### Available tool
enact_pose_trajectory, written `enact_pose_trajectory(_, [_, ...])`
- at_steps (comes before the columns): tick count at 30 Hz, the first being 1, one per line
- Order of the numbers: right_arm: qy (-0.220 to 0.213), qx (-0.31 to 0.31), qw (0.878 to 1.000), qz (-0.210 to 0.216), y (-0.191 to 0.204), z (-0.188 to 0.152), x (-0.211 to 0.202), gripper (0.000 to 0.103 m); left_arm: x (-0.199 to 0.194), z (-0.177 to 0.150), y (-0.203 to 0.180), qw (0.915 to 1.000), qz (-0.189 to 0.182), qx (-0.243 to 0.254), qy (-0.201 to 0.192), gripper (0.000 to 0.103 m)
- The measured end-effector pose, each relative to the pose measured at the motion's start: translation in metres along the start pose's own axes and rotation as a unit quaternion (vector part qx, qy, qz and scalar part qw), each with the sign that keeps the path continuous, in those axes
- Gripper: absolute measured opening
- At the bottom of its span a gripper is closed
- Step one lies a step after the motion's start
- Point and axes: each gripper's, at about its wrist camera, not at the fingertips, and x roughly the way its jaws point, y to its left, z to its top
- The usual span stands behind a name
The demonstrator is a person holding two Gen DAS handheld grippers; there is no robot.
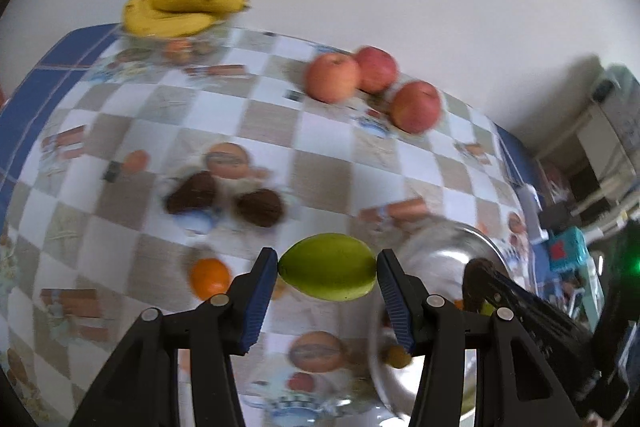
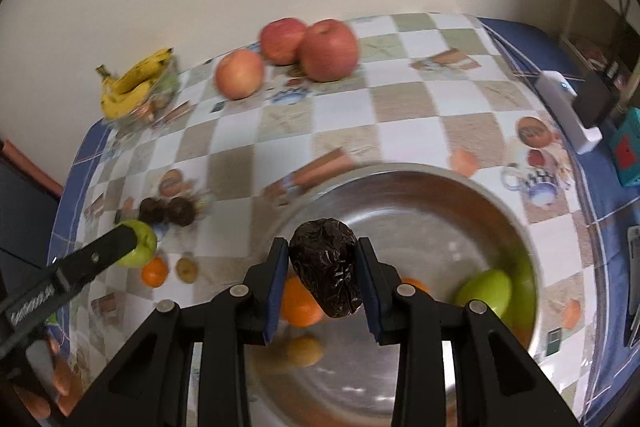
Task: Organize fruits
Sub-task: 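Grasp the green apple with the left tool while the right tool grasps the dark date, then lower the green apple and dark date into the steel bowl and release both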
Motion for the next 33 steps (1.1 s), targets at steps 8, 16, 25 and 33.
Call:
enact_pose_trajectory(8, [0.005,0.037,0.999,-0.028,-0.050,-0.001,0.005,0.036,0.027,-0.018,-0.058,0.9975,-0.007,0.068,0.021,0.055])
enact_pose_trajectory(16, [0.010,0.044,0.998,-0.040,-0.064,-0.002,0.008,0.036,0.044,-0.026,-0.086,0.9931,0.003,0.116,0.018,0.055])
enact_pose_trajectory(25, [0.011,0.047,0.998,-0.049,-0.073,0.002,0.014,0.036,0.059,-0.018,-0.108,0.9881,0.008,0.152,0.016,0.044])
enact_pose_trajectory(33, [0.012,0.059,0.997,-0.051,-0.082,0.003,0.017,0.036,0.068,-0.022,-0.104,0.9889,0.018,0.145,0.029,0.044])
